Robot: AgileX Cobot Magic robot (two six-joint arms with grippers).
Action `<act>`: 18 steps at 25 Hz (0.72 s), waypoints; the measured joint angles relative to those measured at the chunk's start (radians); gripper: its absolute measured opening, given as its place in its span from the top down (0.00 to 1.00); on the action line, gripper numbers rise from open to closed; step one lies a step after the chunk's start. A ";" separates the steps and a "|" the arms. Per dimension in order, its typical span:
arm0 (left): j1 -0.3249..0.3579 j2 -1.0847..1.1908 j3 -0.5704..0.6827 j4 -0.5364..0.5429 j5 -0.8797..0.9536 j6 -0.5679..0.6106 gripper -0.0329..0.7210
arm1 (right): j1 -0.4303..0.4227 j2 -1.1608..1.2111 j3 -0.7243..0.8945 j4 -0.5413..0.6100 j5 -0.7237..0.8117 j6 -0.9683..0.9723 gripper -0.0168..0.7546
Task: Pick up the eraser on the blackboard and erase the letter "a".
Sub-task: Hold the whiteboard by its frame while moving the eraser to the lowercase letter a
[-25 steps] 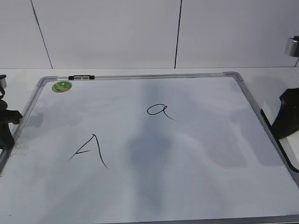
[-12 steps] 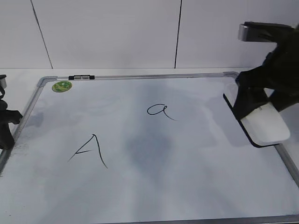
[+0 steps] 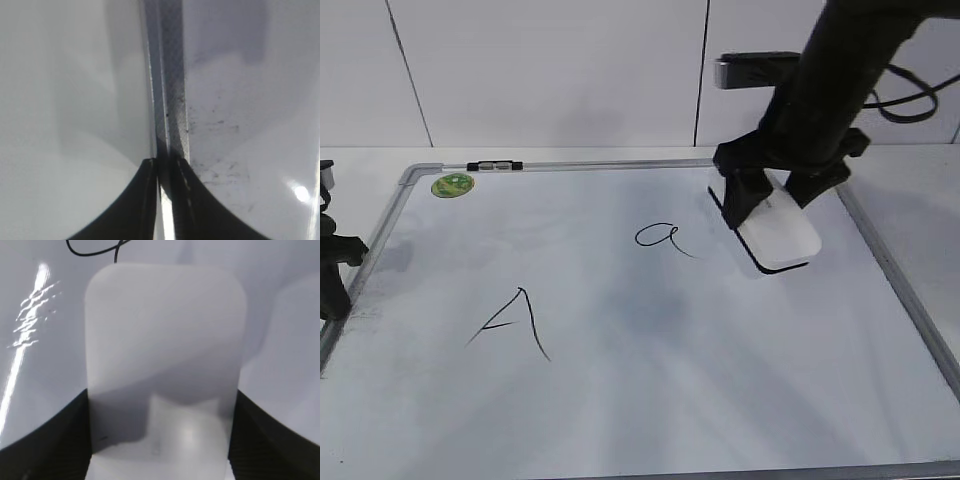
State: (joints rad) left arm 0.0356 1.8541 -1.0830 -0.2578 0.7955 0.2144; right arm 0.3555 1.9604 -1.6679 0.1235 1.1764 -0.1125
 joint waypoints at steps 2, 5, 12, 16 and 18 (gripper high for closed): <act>0.000 0.000 0.000 0.006 0.000 0.000 0.87 | 0.016 0.068 -0.069 -0.008 0.022 0.002 0.27; 0.000 0.000 -0.002 0.018 0.001 0.000 0.87 | 0.032 0.168 -0.179 -0.011 0.040 0.002 0.27; 0.000 0.000 -0.002 0.020 0.001 0.000 0.87 | 0.049 0.343 -0.405 -0.011 0.046 0.002 0.27; 0.000 0.000 -0.002 0.020 0.001 0.000 0.87 | 0.049 0.402 -0.470 -0.011 0.046 0.002 0.27; 0.000 0.000 -0.002 0.020 0.001 0.000 0.87 | 0.049 0.424 -0.485 -0.011 0.046 0.005 0.27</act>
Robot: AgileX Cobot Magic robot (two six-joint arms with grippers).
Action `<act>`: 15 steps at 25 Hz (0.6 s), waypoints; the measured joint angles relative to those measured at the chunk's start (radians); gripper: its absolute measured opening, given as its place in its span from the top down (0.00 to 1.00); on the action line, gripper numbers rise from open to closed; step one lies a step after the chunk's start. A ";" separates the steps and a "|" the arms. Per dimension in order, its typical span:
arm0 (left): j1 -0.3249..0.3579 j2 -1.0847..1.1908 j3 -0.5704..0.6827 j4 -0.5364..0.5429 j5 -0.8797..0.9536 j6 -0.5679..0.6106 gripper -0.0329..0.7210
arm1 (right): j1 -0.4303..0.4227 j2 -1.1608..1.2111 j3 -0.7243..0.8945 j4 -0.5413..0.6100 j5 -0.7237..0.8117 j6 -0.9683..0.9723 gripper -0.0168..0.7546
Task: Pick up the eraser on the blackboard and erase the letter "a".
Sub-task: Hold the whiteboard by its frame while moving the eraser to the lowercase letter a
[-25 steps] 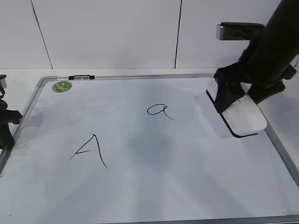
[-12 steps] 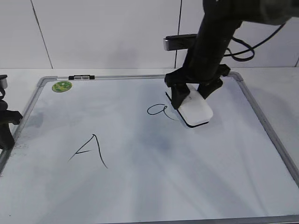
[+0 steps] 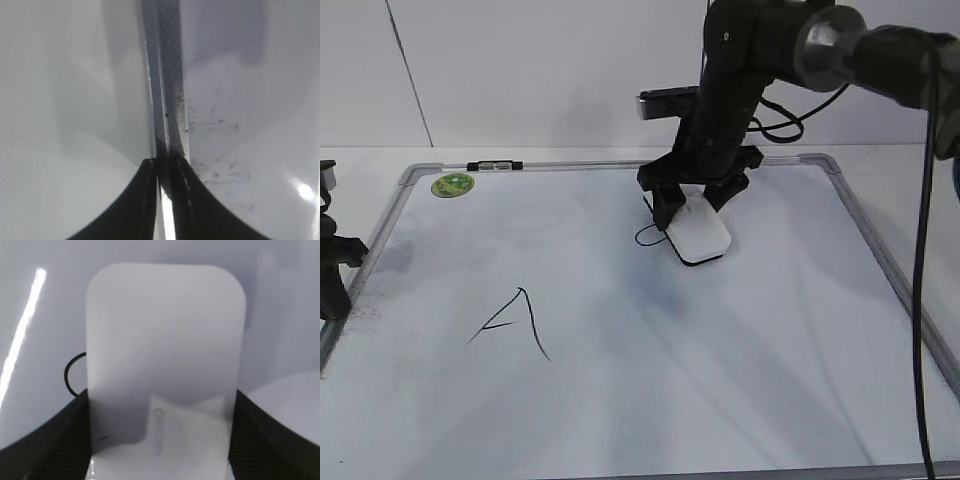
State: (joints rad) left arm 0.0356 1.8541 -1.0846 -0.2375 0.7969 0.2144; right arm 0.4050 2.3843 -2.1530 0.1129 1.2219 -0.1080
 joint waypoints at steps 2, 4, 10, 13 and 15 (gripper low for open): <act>0.000 0.000 0.000 0.000 0.000 0.000 0.87 | 0.000 0.008 -0.004 0.000 0.000 0.002 0.27; 0.000 0.000 0.000 0.000 0.000 0.000 0.87 | 0.000 0.014 -0.010 0.000 0.000 0.002 0.27; 0.000 0.000 0.000 -0.006 0.000 0.000 0.87 | 0.011 0.029 -0.016 -0.005 0.000 0.002 0.27; 0.000 0.000 0.000 -0.011 0.000 0.000 0.87 | 0.034 0.033 -0.021 -0.033 0.002 0.002 0.27; 0.000 0.000 0.000 -0.011 0.000 0.000 0.87 | 0.059 0.033 -0.021 -0.040 0.001 0.000 0.27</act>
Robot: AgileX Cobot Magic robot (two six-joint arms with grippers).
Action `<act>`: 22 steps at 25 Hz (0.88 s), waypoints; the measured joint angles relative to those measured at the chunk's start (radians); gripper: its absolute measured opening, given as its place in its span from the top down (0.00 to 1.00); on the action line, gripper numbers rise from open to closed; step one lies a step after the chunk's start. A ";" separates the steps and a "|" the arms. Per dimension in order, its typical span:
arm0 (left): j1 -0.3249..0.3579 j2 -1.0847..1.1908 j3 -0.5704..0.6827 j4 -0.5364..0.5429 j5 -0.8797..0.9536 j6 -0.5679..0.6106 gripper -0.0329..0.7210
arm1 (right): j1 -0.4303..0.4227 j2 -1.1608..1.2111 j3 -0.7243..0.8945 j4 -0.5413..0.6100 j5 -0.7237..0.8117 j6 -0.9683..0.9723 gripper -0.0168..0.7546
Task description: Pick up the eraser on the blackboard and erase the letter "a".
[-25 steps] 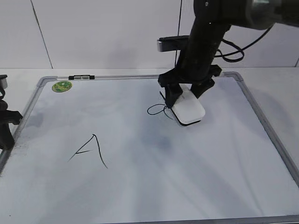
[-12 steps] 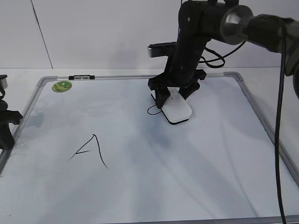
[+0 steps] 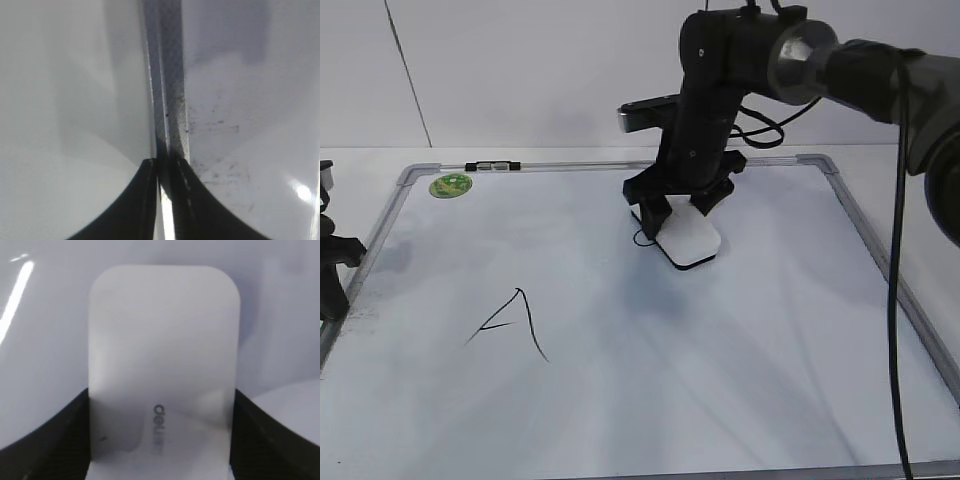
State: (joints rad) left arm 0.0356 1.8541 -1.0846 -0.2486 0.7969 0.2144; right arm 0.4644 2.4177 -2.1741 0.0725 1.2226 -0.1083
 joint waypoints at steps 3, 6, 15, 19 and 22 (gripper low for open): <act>0.000 0.000 0.000 0.000 0.000 0.000 0.87 | 0.056 0.000 0.000 0.000 -0.002 -0.006 0.27; 0.000 0.000 0.000 -0.002 0.000 0.000 0.87 | 0.103 0.000 0.000 0.004 -0.004 -0.013 0.27; 0.000 0.000 0.000 -0.002 0.000 0.000 0.87 | 0.110 0.002 0.000 -0.037 -0.004 0.004 0.27; 0.000 0.000 0.000 -0.004 0.000 0.000 0.87 | 0.079 0.002 0.000 -0.021 -0.004 0.010 0.27; 0.000 0.000 0.000 -0.004 0.000 0.000 0.87 | 0.034 0.002 0.000 -0.023 -0.004 0.014 0.27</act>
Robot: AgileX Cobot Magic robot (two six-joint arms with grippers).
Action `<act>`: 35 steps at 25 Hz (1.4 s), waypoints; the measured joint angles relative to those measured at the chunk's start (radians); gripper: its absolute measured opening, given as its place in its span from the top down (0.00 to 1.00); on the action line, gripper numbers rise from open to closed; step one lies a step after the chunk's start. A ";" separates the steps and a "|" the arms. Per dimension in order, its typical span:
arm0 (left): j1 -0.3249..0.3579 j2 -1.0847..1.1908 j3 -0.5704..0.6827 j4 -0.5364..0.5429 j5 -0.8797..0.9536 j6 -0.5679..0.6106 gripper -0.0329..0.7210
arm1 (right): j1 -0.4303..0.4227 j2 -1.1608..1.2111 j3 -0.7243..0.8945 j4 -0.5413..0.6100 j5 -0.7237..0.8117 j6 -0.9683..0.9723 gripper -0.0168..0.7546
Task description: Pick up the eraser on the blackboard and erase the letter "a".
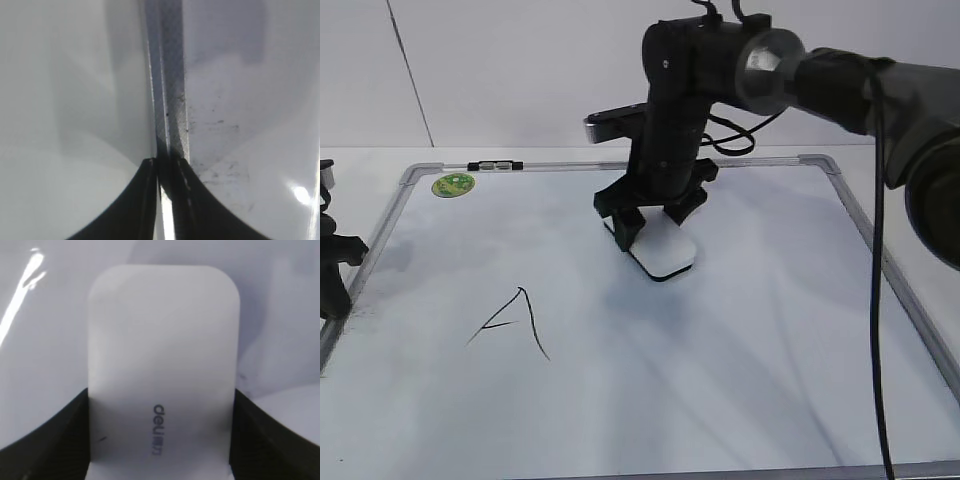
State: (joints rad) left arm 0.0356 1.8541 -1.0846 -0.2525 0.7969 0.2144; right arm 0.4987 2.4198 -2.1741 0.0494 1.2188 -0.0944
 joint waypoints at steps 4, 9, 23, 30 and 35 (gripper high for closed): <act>0.000 0.000 0.000 0.000 0.000 0.000 0.87 | -0.059 0.000 0.000 -0.017 0.000 0.005 0.27; 0.000 0.000 0.000 -0.002 -0.002 0.000 0.87 | -0.084 0.000 0.000 -0.017 0.000 0.011 0.27; 0.000 0.000 0.000 -0.002 -0.002 0.000 0.87 | 0.072 0.000 -0.002 -0.049 -0.001 0.003 0.27; 0.000 0.000 0.000 -0.002 -0.002 0.000 0.86 | 0.067 0.000 -0.002 -0.077 -0.002 0.013 0.27; 0.000 0.000 0.000 -0.002 -0.002 0.000 0.86 | 0.014 0.000 -0.002 -0.070 -0.002 0.017 0.27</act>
State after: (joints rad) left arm 0.0356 1.8541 -1.0846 -0.2547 0.7949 0.2144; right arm 0.5125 2.4198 -2.1756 -0.0210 1.2165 -0.0770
